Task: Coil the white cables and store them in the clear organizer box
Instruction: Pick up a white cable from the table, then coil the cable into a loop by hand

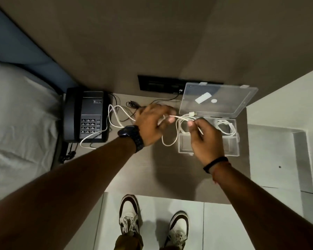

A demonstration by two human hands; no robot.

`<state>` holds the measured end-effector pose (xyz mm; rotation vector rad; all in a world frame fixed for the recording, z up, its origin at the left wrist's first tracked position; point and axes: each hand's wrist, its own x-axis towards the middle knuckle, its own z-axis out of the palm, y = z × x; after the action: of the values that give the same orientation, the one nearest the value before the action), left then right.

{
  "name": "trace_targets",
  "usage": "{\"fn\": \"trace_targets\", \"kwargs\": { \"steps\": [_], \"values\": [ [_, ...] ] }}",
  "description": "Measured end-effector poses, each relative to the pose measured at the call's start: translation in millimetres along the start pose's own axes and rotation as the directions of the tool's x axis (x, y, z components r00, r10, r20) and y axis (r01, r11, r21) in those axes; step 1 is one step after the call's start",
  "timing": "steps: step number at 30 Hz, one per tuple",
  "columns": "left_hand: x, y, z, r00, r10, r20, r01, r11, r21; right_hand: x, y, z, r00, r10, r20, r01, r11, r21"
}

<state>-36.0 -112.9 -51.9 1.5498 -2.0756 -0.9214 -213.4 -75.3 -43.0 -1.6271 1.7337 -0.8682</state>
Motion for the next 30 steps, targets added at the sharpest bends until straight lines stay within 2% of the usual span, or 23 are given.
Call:
{"fn": "trace_targets", "kwargs": {
  "steps": [2, 6, 9, 12, 14, 16, 18, 20, 22, 24, 27, 30],
  "values": [
    [2.0, 30.6, -9.4, 0.998, -0.048, 0.051, 0.06, 0.962, -0.268, 11.1, -25.0, -10.7, 0.998, -0.053, 0.027, 0.052, 0.998, 0.035],
    [11.2, 67.1, -55.1, 0.96, -0.262, -0.1, 0.199, 0.887, -0.417, 34.8, -75.7, -55.2, 0.984, -0.072, 0.162, 0.076, 0.997, -0.015],
    [21.0, 102.7, -110.6, 0.93, -0.279, -0.239, 0.146, 0.877, -0.458, 53.4, -135.0, -99.9, 0.947, 0.019, 0.322, -0.043, 0.997, 0.066],
    [32.0, 163.3, -179.8, 0.907, -0.278, -0.317, 0.062, 0.832, -0.552, 69.7, -225.1, -156.0, 0.854, 0.055, 0.517, -0.202, 0.951, 0.234],
    [38.5, 207.5, -224.4, 0.901, -0.279, -0.332, 0.009, 0.777, -0.629, 78.9, -291.2, -195.6, 0.783, -0.01, 0.622, -0.249, 0.911, 0.329],
    [39.9, 258.6, -271.8, 0.916, -0.235, -0.325, -0.067, 0.71, -0.701, 84.2, -360.3, -239.7, 0.739, -0.137, 0.66, -0.196, 0.893, 0.404],
    [39.2, 309.3, -315.7, 0.911, -0.193, -0.364, -0.141, 0.685, -0.715, 84.8, -422.4, -279.1, 0.72, -0.261, 0.643, -0.142, 0.852, 0.504],
    [33.4, 361.1, -357.2, 0.898, -0.166, -0.407, -0.199, 0.672, -0.714, 78.8, -476.9, -318.5, 0.725, -0.365, 0.584, -0.12, 0.768, 0.629],
    [25.4, 405.1, -391.5, 0.897, -0.126, -0.424, -0.241, 0.666, -0.706, 68.4, -521.3, -352.3, 0.729, -0.468, 0.499, -0.112, 0.638, 0.762],
    [16.8, 438.3, -416.5, 0.895, -0.053, -0.444, -0.278, 0.712, -0.645, 55.3, -556.5, -378.6, 0.728, -0.551, 0.407, -0.108, 0.494, 0.863],
    [-4.5, 482.1, -443.6, 0.876, 0.068, -0.477, -0.359, 0.753, -0.552, 32.1, -602.3, -410.0, 0.716, -0.651, 0.253, -0.059, 0.306, 0.95],
    [-23.3, 511.6, -460.6, 0.883, 0.153, -0.445, -0.388, 0.771, -0.505, 15.8, -635.7, -435.8, 0.646, -0.747, 0.154, 0.033, 0.229, 0.973]
  ]
}}
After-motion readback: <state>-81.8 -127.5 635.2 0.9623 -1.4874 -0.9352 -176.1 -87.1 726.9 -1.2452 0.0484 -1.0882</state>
